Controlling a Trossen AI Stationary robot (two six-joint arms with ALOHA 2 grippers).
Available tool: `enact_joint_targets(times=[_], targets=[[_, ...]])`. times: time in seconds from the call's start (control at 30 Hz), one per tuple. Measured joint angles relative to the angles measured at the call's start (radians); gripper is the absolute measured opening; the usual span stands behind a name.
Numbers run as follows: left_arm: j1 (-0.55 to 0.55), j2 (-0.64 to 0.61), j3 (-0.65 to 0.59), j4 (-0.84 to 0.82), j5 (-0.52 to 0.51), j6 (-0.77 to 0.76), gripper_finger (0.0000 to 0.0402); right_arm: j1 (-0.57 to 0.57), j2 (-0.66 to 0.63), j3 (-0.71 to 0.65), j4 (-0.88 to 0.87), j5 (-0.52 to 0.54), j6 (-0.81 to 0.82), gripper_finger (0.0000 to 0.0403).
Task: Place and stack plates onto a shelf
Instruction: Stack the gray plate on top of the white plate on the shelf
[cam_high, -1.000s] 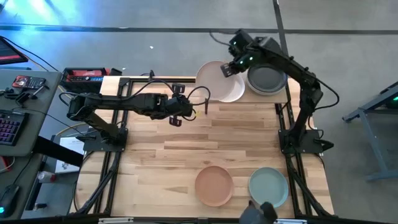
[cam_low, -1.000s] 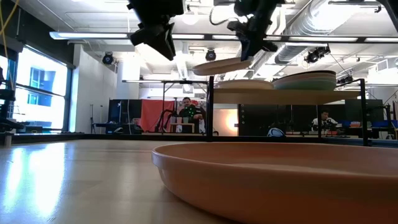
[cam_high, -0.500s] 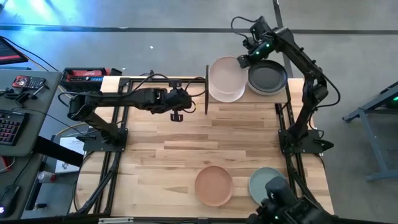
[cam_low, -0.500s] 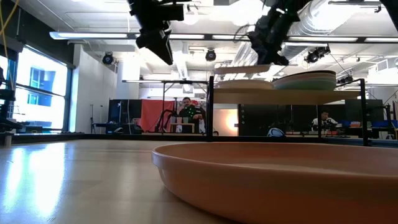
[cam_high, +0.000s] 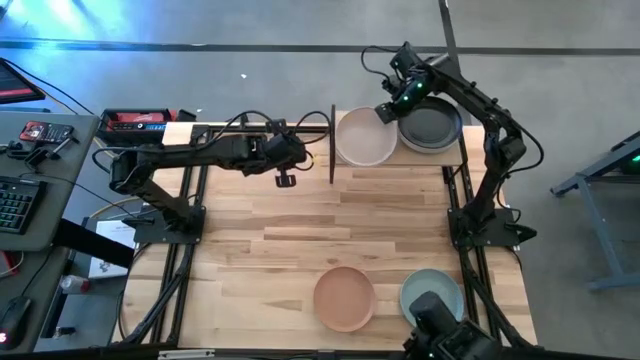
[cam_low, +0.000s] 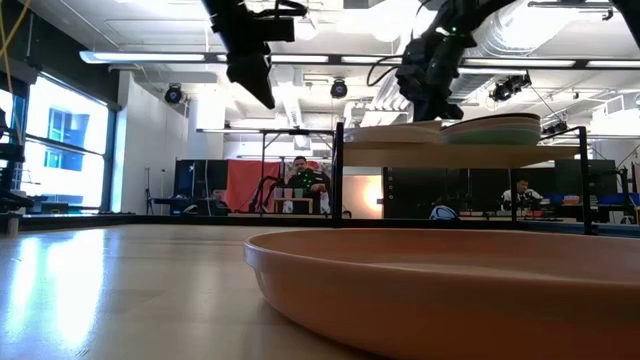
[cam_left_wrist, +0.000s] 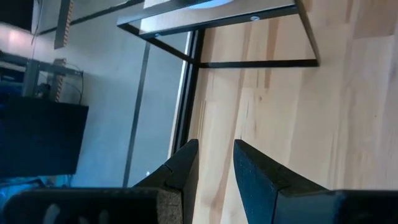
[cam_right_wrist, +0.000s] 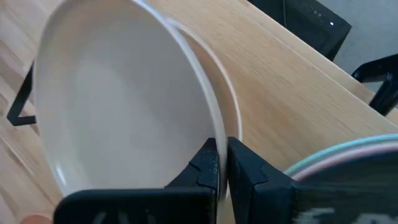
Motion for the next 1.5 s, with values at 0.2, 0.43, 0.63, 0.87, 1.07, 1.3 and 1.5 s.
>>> enact_joint_targets(times=[0.2,0.43,0.63,0.87,1.07,1.3,1.5], targets=[[0.007,0.0,0.0,0.0,0.001,-0.011,0.009,0.011,0.0,-0.003,0.032,0.012,0.024,0.0],[0.007,0.0,0.0,0.0,0.003,-0.008,0.009,0.013,0.0,-0.003,0.036,0.039,0.052,0.0],[0.006,0.001,0.0,0.0,0.003,0.007,0.009,0.018,0.0,-0.003,0.051,0.042,0.051,0.0017],[0.006,0.001,0.0,-0.001,0.003,0.007,0.009,0.023,0.0,-0.003,0.058,0.061,0.072,0.0075],[0.006,0.001,0.0,-0.003,0.003,0.007,0.009,0.016,-0.01,-0.003,0.065,0.025,0.111,0.0094],[0.006,0.001,0.0,-0.008,0.003,0.005,0.009,0.056,-0.058,-0.001,0.032,-0.096,0.161,0.0094],[0.006,0.001,0.0,-0.008,0.003,-0.02,0.009,0.202,-0.072,0.0,-0.048,-0.059,0.182,0.0094]])
